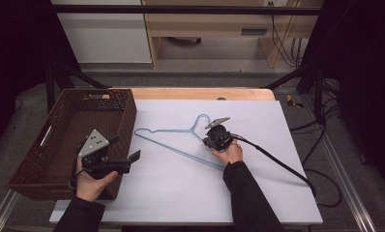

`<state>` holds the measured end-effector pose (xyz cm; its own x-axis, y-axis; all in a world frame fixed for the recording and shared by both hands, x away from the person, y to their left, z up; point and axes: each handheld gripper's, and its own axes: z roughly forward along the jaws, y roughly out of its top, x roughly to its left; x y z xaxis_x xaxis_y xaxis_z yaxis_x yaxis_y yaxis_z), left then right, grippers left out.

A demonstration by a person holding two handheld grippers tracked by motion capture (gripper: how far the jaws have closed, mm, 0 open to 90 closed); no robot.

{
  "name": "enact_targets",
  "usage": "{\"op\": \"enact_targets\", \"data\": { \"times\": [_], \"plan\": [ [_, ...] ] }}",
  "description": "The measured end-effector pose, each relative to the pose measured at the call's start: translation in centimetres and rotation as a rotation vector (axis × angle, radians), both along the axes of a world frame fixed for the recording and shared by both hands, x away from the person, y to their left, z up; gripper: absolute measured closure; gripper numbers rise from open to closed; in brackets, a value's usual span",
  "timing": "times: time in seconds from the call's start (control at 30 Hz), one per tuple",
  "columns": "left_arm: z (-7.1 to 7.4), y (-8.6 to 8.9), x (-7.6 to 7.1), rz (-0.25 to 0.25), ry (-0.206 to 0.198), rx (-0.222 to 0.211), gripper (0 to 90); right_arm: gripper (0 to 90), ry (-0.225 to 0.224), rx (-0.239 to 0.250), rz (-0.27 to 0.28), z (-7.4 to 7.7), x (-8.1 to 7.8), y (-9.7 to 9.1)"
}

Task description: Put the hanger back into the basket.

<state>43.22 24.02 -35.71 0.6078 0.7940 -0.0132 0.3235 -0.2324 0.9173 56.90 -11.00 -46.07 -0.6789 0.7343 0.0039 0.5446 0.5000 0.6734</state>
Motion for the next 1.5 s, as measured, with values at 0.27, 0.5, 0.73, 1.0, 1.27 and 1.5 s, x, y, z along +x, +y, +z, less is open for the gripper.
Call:
{"op": "enact_targets", "data": {
  "times": [0.27,0.5,0.73,1.0,1.27,1.5],
  "plan": [
    [0.6,-1.6,0.4,-0.001,0.009,-0.011,8.6,88.0,-0.043,0.015,0.020,1.3,-0.9,-0.4],
    [1.1,-3.7,1.2,-0.009,0.033,-0.029,8.9,88.1,-0.062,0.022,0.033,1.5,-1.5,-0.6],
    [1.0,-5.9,2.5,-0.022,0.053,-0.036,9.1,88.0,-0.092,0.036,0.046,1.9,-2.2,-0.8],
    [0.2,-8.7,5.3,-0.031,0.101,-0.037,9.4,88.1,-0.120,0.044,0.066,2.3,-2.9,-0.8],
    [-1.1,-9.9,8.1,-0.051,0.147,-0.002,10.8,88.1,-0.129,0.044,0.084,2.6,-3.3,-0.9],
    [-2.7,-10.1,9.9,-0.081,0.177,0.128,12.1,88.0,-0.134,0.048,0.092,2.9,-3.5,-1.0]
  ]
}}
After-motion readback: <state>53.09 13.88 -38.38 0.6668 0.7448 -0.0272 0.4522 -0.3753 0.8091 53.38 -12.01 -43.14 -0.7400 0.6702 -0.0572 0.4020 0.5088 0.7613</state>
